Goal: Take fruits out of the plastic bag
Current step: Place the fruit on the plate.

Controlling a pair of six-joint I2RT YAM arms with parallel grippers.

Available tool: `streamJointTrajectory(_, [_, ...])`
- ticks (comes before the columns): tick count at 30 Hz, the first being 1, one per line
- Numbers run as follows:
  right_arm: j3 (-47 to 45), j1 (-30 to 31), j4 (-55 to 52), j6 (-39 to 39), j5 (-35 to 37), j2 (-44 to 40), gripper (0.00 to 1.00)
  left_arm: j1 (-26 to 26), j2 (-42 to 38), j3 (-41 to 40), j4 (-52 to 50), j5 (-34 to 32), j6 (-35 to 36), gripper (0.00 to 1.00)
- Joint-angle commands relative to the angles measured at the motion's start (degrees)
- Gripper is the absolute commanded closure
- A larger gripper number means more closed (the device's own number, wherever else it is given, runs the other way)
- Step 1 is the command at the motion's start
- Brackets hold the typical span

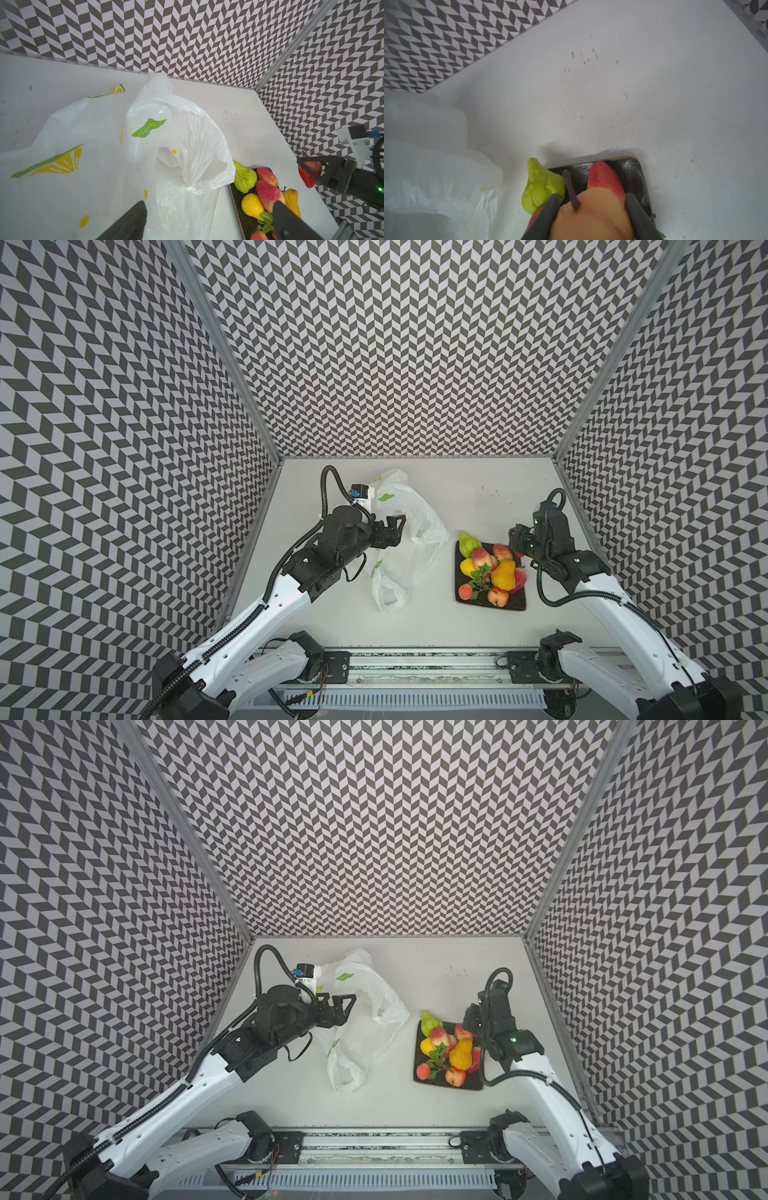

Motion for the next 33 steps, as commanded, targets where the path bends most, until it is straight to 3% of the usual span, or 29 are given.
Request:
streamJointTrajectory(1, [-0.13,-1.75,4.98,1.92,7.26,-0.01,0.63,-4.08,-0.45,-1.63,1.44,-4.66,-4.40,0.05])
streamJointTrajectory(10, [-2.67,-13.22,15.33,-0.11,1.58,9.16,0.64,-7.16,0.90,-1.86,2.07,-5.39,-4.31,0.06])
streamJointTrajectory(21, [-4.29,-16.70,19.33,-2.26,-1.25,20.96,0.64,-7.14,0.85,-2.38,1.81,-5.60,-3.69,0.06])
streamJointTrajectory(33, [-5.84,-19.17,23.23,-1.71,-5.35,26.48,0.61,-7.17,2.50,-2.17,2.52,-5.50,-3.20,0.06])
